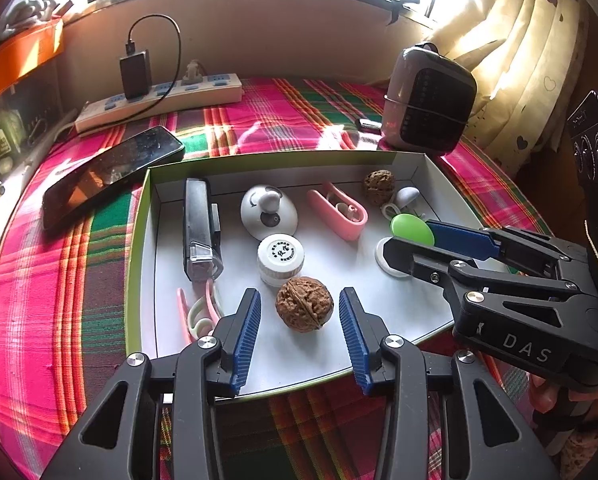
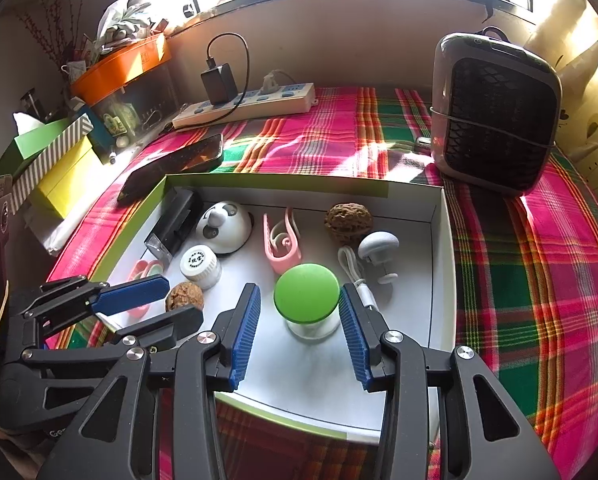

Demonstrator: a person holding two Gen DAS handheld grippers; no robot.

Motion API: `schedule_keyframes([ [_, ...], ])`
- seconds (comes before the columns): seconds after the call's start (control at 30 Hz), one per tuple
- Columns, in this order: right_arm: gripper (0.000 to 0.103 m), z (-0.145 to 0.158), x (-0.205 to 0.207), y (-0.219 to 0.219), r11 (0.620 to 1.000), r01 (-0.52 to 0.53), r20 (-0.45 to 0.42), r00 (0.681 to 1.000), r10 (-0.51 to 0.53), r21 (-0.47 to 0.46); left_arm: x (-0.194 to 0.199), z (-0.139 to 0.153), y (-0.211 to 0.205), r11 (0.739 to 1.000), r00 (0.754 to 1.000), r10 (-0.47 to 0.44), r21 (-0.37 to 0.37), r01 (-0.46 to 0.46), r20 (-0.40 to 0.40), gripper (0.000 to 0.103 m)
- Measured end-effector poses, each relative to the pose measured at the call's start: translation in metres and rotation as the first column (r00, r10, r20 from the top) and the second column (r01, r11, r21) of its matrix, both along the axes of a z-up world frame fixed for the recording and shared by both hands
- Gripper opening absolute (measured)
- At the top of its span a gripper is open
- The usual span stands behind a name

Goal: Organize objects

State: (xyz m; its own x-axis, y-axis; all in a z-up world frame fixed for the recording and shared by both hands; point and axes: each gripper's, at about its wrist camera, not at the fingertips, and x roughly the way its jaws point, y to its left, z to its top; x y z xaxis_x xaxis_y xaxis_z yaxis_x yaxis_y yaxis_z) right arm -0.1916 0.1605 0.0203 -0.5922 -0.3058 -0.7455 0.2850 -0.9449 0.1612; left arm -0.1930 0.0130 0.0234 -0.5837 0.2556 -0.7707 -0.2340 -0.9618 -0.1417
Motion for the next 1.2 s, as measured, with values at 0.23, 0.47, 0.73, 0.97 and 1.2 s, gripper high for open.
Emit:
schedule_keyframes([
  [0.23, 0.043, 0.006, 0.014, 0.0, 1.0, 0.017, -0.031, 0.999, -0.016, 0.018, 0.015, 0.008, -0.003, 0.999, 0.999, 0.034, -0.019, -0.035, -0.028, 0.04],
  [0.47, 0.043, 0.016, 0.031, -0.001, 0.999, 0.034, -0.08, 0.996, -0.03, 0.042, 0.035, 0.019, -0.005, 0.996, 0.995, 0.062, -0.058, -0.067, -0.083, 0.04],
  [0.73, 0.048, 0.02, 0.052, -0.001, 0.998, 0.045, -0.089, 0.995, -0.04, 0.048, 0.06, 0.029, -0.008, 0.989, 0.985, 0.108, -0.087, -0.12, -0.136, 0.04],
  [0.97, 0.054, 0.021, 0.068, 0.001, 0.996, 0.061, -0.104, 0.993, -0.054, 0.058, 0.075, 0.031, -0.011, 0.986, 0.981, 0.138, -0.071, -0.149, -0.134, 0.04],
  [1.2, 0.054, 0.015, 0.081, 0.001, 0.993, 0.077, -0.09, 0.994, -0.069, 0.089, 0.089, 0.022, -0.011, 0.982, 0.979, 0.164, -0.076, -0.174, -0.117, 0.04],
])
